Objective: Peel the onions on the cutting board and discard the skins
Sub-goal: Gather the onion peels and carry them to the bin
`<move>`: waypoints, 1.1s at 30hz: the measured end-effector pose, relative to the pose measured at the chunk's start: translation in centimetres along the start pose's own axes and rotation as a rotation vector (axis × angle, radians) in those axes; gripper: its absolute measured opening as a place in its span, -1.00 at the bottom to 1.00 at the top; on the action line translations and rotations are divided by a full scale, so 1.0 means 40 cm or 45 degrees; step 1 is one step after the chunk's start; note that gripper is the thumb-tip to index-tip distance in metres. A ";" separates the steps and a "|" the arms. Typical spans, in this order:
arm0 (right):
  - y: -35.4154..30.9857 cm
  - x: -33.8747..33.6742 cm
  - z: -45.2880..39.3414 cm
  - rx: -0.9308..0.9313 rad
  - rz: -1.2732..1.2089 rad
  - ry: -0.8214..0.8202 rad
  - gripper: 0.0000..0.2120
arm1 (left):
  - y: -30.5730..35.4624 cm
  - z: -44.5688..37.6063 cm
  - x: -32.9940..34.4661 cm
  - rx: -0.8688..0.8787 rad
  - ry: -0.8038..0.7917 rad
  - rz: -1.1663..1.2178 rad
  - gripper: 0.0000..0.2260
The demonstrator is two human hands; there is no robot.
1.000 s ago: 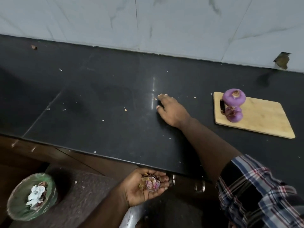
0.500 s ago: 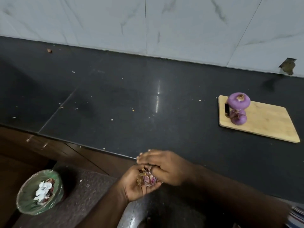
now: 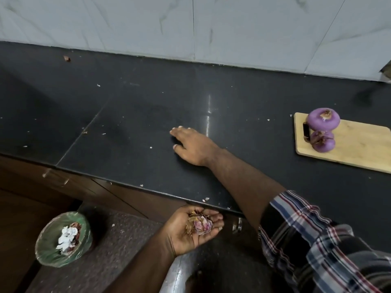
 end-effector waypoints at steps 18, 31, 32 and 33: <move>-0.089 0.009 0.659 0.346 -0.877 0.612 -0.64 | -0.133 -0.004 0.048 0.135 -0.064 0.248 -0.72; 0.075 -0.133 0.981 1.006 -1.679 1.755 -0.67 | -0.390 -0.011 0.459 0.434 -0.159 0.024 -0.66; 0.095 -0.141 1.016 1.015 -1.717 1.802 -0.66 | -0.422 -0.015 0.486 0.434 -0.172 -0.030 -0.66; 0.114 -0.148 1.054 1.020 -1.755 1.850 -0.65 | -0.459 -0.019 0.508 0.421 -0.191 -0.076 -0.67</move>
Point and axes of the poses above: each hand's wrist, its own z-axis away from the middle knuckle, its own x-axis out of the palm, y = z × x, the point moved 6 cm from there along -z, towards the middle knuckle, and after that the axes turned 6 degrees about z, right-handed, at the moved point
